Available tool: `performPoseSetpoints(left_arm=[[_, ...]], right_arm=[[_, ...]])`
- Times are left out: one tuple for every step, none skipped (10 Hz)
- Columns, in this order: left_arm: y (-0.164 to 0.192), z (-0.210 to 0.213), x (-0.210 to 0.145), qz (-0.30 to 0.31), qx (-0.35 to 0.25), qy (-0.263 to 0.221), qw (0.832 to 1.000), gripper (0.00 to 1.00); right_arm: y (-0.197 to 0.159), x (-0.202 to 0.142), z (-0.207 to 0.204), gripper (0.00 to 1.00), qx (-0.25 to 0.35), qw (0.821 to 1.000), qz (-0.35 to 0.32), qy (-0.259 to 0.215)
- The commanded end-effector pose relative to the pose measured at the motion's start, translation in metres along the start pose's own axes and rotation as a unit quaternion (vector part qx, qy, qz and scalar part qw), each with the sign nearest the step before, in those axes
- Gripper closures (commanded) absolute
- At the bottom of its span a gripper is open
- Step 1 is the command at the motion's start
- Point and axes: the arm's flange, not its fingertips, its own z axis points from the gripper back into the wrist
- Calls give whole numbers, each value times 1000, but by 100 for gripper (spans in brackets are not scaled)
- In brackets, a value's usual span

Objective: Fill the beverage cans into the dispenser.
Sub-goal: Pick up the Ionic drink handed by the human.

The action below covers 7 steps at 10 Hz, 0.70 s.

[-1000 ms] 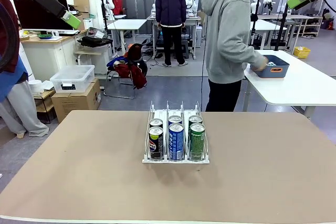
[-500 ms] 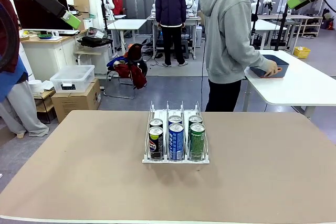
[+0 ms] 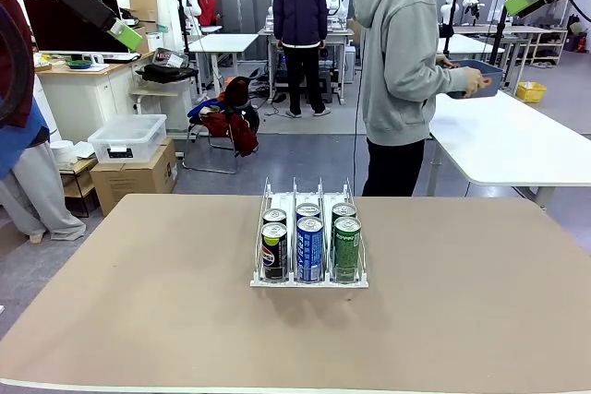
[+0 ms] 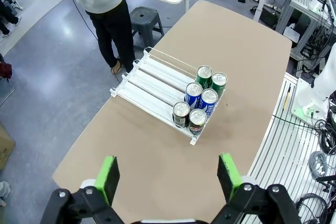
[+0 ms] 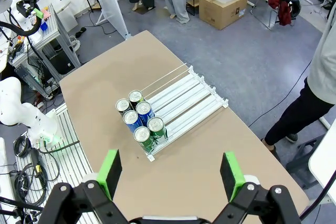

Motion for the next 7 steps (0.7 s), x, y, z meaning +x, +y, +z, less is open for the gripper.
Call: performPoseSetpoints(left_arm=[[0, 1, 1, 3, 6, 2, 1000, 0], [0, 1, 1, 3, 6, 2, 1000, 0], [0, 1, 1, 3, 6, 2, 1000, 0], [0, 1, 1, 3, 6, 2, 1000, 0], [0, 1, 1, 3, 6, 2, 1000, 0], [0, 1, 1, 3, 6, 2, 1000, 0], [0, 1, 1, 3, 6, 2, 1000, 0]], right_arm=[[0, 0, 0, 0, 0, 1000, 0, 0], [0, 0, 0, 0, 0, 1000, 0, 0], [0, 0, 0, 0, 0, 1000, 0, 0], [0, 0, 0, 0, 0, 1000, 0, 0], [0, 0, 0, 0, 0, 1000, 0, 0], [0, 0, 0, 0, 0, 1000, 0, 0], [0, 0, 0, 0, 0, 1000, 0, 0]])
